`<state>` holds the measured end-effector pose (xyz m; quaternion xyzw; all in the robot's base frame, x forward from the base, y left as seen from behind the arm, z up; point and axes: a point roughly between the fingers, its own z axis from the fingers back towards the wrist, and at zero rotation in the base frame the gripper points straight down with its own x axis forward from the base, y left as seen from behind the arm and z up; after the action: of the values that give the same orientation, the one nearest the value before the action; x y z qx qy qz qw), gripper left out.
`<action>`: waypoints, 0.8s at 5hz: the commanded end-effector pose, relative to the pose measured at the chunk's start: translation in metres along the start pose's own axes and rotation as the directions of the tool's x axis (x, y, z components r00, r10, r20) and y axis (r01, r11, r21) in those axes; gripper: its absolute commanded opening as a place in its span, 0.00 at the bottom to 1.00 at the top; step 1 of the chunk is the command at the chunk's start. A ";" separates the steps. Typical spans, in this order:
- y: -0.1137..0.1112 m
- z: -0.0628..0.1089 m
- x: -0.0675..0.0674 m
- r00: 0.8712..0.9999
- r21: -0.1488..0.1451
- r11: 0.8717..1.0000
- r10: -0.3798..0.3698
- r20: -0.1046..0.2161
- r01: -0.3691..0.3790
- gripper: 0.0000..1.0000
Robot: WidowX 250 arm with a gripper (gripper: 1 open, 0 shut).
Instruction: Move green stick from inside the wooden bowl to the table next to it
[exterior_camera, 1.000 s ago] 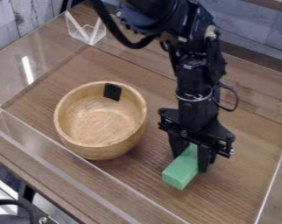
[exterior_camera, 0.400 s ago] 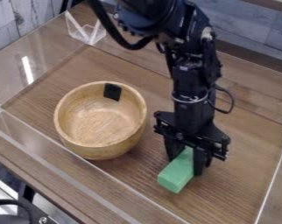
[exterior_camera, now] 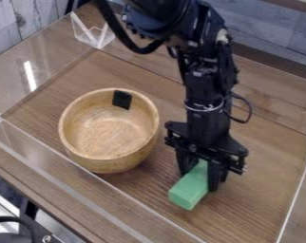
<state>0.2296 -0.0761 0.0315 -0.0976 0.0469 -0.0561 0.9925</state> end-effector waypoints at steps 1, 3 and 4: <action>0.001 0.006 0.003 1.000 -0.007 1.000 0.001 0.019 -0.001 0.00; 0.004 0.012 0.002 1.000 -0.014 1.000 0.018 0.004 -0.018 1.00; 0.007 0.025 0.004 0.999 -0.018 0.999 0.029 0.016 -0.029 1.00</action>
<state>0.2244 -0.0652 0.0383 -0.1036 0.0778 -0.0354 0.9909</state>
